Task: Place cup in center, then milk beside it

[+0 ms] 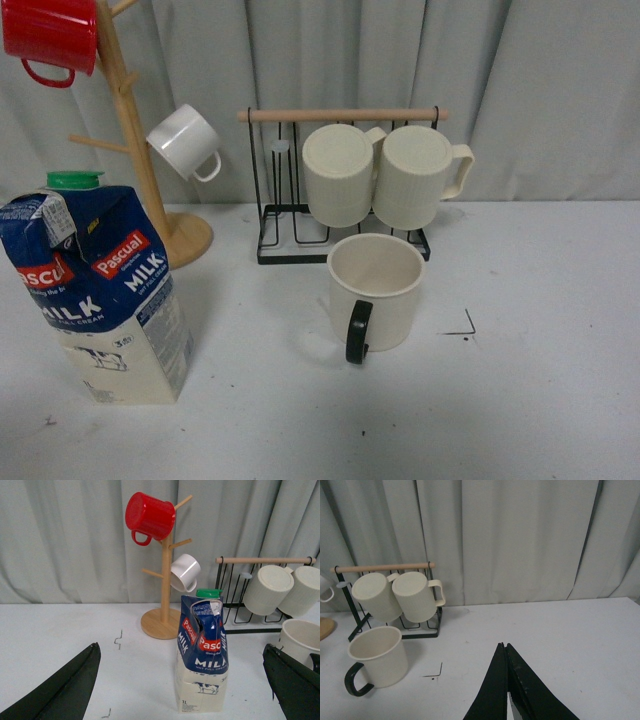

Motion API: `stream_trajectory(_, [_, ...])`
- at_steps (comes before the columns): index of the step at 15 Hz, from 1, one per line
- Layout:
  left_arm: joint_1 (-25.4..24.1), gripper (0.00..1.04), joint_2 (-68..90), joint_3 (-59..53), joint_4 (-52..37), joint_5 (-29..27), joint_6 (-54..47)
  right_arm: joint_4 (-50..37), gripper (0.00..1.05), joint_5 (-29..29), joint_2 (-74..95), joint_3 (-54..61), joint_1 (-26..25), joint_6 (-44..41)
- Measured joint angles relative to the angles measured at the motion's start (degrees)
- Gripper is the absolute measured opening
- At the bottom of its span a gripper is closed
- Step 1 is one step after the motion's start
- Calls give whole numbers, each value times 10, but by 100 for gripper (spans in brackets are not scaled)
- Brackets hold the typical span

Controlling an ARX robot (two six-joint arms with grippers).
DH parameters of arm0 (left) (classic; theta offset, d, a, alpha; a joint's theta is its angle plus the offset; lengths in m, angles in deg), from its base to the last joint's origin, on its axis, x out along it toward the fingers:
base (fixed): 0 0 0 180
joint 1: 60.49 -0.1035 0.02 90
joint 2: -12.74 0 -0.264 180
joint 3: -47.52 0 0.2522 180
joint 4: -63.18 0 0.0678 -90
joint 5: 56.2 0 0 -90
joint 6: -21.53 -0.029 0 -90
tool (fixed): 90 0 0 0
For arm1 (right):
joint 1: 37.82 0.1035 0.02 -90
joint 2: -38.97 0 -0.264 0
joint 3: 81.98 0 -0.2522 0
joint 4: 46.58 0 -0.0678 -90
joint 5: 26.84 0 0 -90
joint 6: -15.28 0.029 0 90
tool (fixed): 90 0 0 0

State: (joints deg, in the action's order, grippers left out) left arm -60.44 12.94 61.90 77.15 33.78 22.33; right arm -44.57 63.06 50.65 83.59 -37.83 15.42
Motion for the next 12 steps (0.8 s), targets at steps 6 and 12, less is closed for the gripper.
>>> stream_trajectory(6, [0, 98, 0, 0, 0, 0, 0, 121, 2, 1, -114, 0, 0, 0])
stream_trajectory(12, [0, 98, 0, 0, 1, 0, 0, 120, 62, 1, -115, 0, 0, 0])
